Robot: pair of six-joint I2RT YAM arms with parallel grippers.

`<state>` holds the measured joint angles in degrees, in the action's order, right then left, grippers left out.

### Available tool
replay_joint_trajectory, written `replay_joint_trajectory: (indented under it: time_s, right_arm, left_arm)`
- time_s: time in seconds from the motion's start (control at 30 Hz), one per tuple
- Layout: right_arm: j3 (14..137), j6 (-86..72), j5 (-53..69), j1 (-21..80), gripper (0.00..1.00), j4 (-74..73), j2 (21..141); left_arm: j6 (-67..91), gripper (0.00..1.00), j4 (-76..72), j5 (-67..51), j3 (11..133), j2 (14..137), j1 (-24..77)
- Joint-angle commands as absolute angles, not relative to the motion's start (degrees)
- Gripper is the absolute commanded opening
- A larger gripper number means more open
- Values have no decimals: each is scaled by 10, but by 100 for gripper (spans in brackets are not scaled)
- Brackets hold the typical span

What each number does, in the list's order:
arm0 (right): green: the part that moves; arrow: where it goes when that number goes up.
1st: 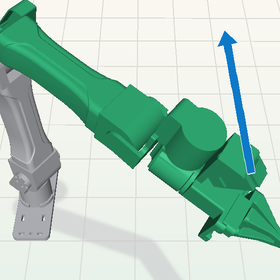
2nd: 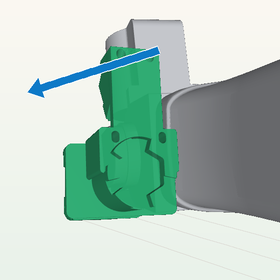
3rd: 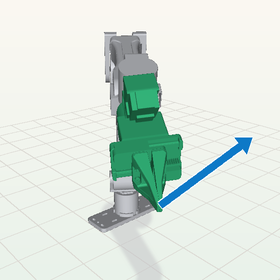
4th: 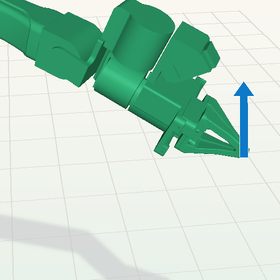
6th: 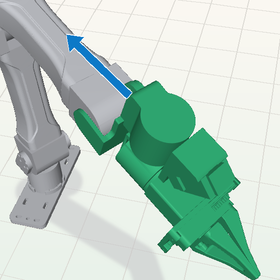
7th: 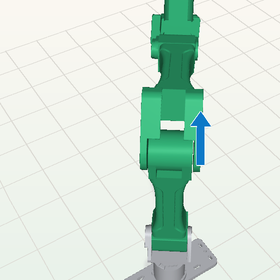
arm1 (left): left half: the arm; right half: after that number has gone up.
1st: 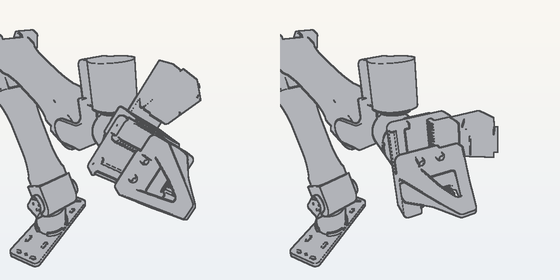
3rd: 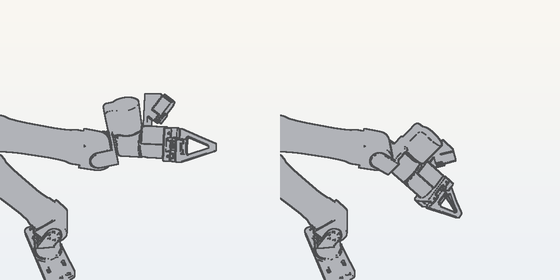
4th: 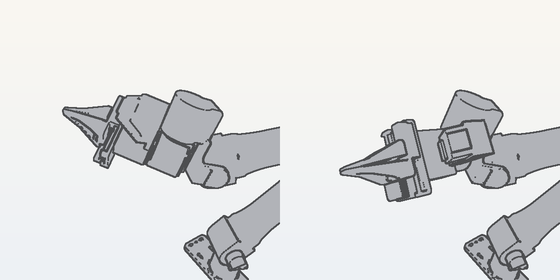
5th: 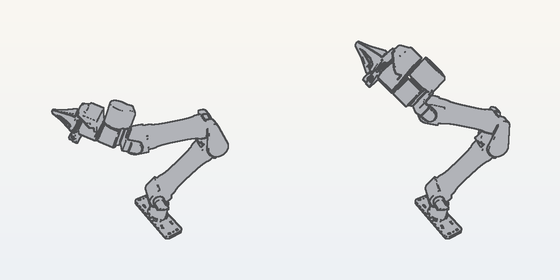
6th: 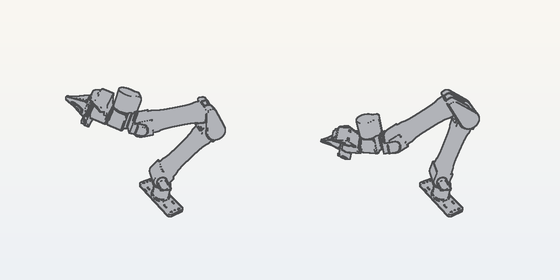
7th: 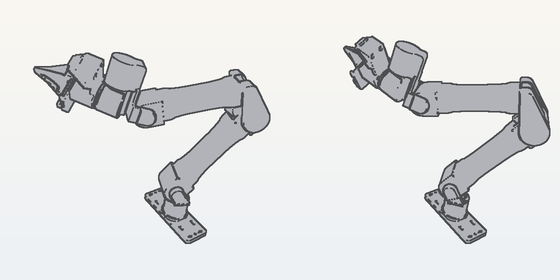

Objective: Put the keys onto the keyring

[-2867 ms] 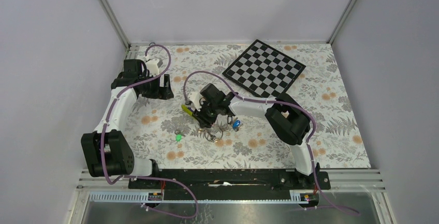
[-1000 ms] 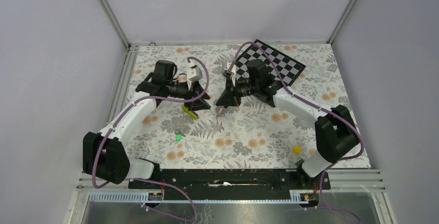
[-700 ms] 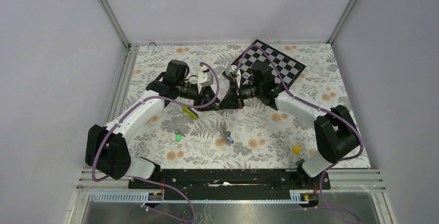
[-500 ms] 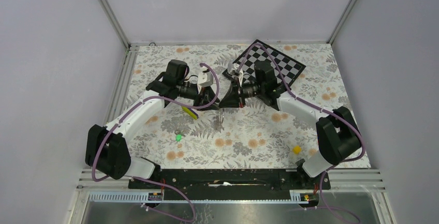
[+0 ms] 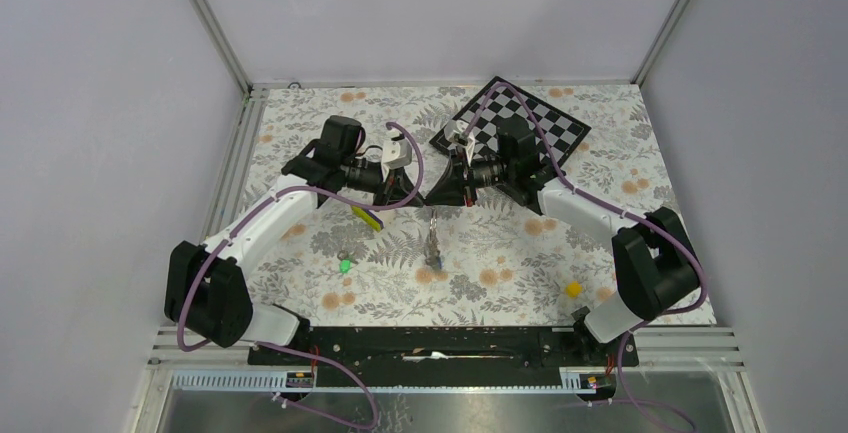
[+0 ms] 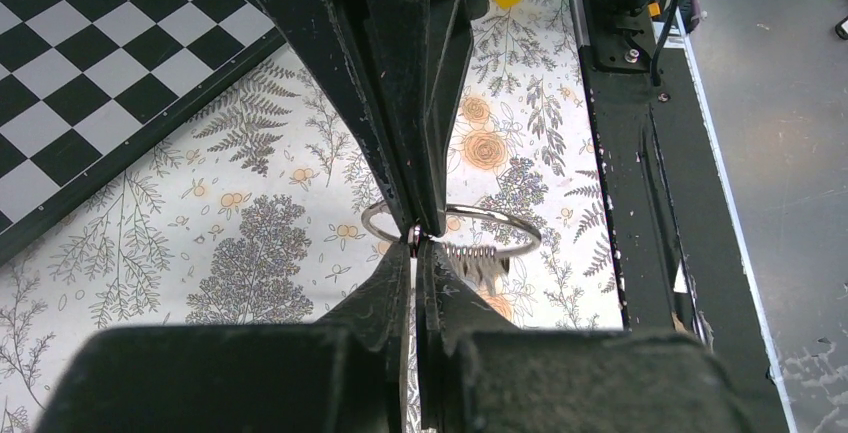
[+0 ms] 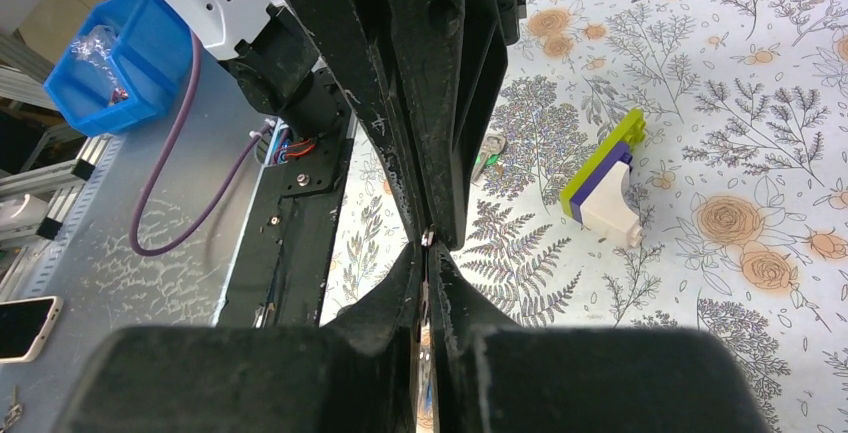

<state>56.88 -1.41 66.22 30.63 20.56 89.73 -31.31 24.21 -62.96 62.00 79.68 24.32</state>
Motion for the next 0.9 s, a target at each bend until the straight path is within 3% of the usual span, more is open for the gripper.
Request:
replay_joint_trajectory:
  time_s: [0.0,0.23,0.43,0.57,0.87]
  right_arm:
    - [568,-15,674,308,3,228,875]
    - [569,-6,672,308,8,218,879]
    - [578,65,651,308,31,158,874]
    - [589,130,629,308,42,93,867]
    - [589,155,609,308,42,74,866]
  left_arm:
    - [-324,0,212,-643,625,782,245]
    - [-315,0,212,-633,631,785,245]
    - [-278,0,211,-601,649,788,245]
    - [-243,0,209,-583,661,791,245]
    - [-201,0,209,-591,669,797,245]
